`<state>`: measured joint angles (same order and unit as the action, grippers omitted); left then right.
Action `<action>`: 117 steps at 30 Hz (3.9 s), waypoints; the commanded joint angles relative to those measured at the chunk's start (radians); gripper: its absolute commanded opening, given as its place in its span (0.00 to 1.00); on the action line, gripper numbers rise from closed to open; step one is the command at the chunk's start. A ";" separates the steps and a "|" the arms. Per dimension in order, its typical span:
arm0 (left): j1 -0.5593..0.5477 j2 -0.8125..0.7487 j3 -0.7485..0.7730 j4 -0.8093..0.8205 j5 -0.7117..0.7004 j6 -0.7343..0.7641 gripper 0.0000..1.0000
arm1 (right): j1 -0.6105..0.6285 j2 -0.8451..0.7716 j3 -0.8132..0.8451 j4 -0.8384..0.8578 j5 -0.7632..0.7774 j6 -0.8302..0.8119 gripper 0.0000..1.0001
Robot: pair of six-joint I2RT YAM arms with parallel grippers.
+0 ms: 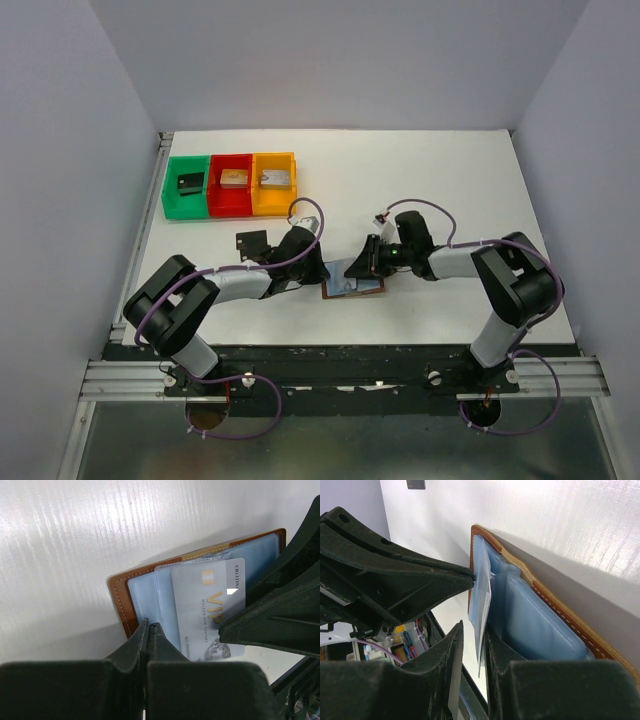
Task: Take the credit cards out of the card holder
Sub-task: Remove the credit card from the card holder, then place the credit card at the center of the board.
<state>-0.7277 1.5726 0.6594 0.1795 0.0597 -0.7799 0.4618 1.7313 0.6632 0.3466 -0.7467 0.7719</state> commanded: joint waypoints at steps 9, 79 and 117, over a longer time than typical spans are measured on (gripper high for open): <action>0.007 0.012 -0.011 -0.074 -0.035 -0.009 0.00 | -0.029 -0.036 0.007 -0.024 0.021 -0.033 0.27; 0.168 -0.511 0.009 0.374 1.051 0.134 0.61 | 0.218 -0.570 0.527 -1.201 -0.034 -0.824 0.00; 0.148 -0.533 -0.044 0.373 0.924 0.182 0.68 | 0.242 -0.547 0.535 -1.155 -0.025 -0.813 0.00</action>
<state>-0.5987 1.0542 0.6285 0.4942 1.0260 -0.5888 0.6933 1.1934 1.1774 -0.8104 -0.7532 -0.0288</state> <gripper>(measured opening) 0.672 0.009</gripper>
